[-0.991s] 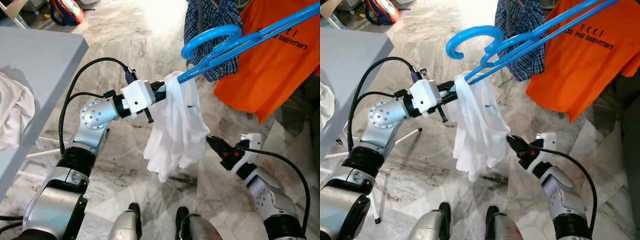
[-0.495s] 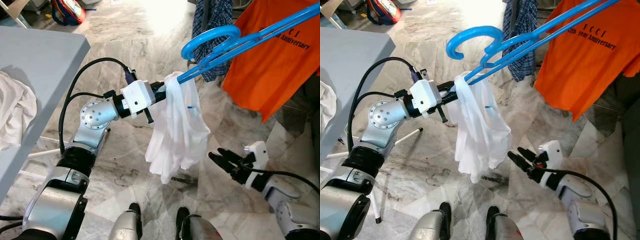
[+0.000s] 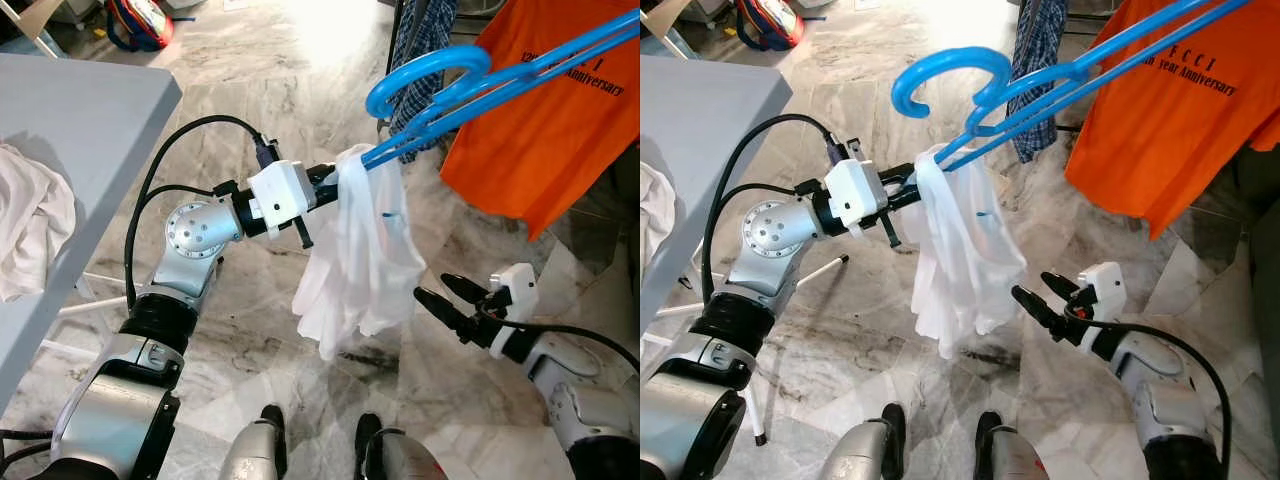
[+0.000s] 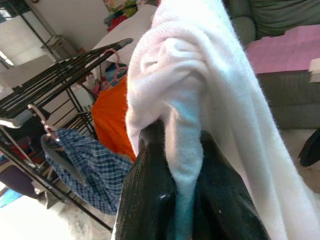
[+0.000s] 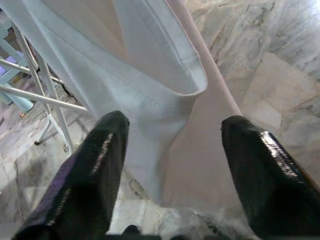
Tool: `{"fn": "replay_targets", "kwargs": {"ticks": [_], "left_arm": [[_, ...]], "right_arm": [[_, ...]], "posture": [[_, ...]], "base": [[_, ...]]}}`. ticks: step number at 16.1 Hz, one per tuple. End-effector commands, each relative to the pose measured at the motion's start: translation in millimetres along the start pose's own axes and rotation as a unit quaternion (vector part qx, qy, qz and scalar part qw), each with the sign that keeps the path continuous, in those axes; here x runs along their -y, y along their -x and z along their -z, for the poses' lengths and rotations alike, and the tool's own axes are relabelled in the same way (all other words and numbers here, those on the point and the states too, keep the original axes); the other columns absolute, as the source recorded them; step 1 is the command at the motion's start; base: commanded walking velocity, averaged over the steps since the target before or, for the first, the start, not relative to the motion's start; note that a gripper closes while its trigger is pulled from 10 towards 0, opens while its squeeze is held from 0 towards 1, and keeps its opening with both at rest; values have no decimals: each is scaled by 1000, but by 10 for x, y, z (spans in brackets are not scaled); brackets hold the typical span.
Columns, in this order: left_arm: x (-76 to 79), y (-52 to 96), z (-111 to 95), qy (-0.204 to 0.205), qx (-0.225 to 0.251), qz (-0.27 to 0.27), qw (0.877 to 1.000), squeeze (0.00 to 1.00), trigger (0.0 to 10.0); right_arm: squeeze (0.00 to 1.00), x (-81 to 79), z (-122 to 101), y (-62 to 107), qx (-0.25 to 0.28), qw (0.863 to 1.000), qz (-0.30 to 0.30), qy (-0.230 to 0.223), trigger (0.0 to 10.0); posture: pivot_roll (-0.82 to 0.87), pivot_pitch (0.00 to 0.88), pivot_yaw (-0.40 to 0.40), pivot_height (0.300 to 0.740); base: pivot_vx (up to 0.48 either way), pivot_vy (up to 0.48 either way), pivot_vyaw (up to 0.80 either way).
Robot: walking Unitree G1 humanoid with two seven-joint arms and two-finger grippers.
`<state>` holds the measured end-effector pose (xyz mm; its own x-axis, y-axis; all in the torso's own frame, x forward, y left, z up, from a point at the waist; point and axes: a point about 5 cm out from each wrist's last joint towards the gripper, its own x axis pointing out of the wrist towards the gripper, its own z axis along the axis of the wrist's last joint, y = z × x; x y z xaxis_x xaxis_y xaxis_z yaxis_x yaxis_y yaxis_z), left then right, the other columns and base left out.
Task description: Hang hanger
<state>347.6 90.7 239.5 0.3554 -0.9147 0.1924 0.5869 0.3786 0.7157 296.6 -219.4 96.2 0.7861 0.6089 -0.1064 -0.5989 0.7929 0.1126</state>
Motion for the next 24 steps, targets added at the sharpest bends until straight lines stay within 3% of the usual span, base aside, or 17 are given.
{"fn": "replay_targets", "kwargs": {"ticks": [1,2,3,4,5,6,7,11,18,24], "left_arm": [[-31,-20,-96,-10,25,-2,1000,0,0],[-32,-22,-101,-9,26,-2,1000,0,0],[-37,-28,-119,-8,30,-2,1000,0,0],[-43,-39,-149,-5,37,-3,999,0,0],[-45,-43,-160,-4,39,-3,999,0,0],[-46,-50,-176,-3,42,-2,999,0,0],[-46,-56,-187,-3,44,-2,999,0,0],[-38,-58,-199,1,46,0,999,0,0],[-45,-53,-189,3,42,-4,999,0,0],[-40,-67,-198,4,44,-2,999,0,0]], "right_arm": [[1000,-26,75,-19,-13,1000,-10,-5,10000],[1000,-25,76,-27,-14,1000,-12,-4,10000],[765,-21,78,-51,-17,1000,-20,-4,10000],[0,-1,75,-94,-18,1000,-22,-4,10000],[0,7,73,-120,-17,1000,-22,-5,9255],[0,8,59,-177,-12,1000,-26,-10,6549],[0,-2,47,-211,-9,999,-31,-11,0],[0,-22,-6,-300,-1,999,-43,-4,0],[0,102,-25,-160,9,1000,-24,4,0],[0,108,-32,-169,17,1000,-18,4,0]], "posture": [[70,301,79,740],[71,301,79,740],[74,302,80,740],[79,303,81,740],[82,305,82,740],[83,304,83,740],[85,305,84,740],[88,305,83,740],[73,303,81,740],[73,305,86,740]], "base": [[0,0,0],[0,0,0],[0,0,0],[0,0,0],[0,0,0],[0,0,0],[0,0,0],[0,0,0],[0,0,0],[0,0,0]]}}
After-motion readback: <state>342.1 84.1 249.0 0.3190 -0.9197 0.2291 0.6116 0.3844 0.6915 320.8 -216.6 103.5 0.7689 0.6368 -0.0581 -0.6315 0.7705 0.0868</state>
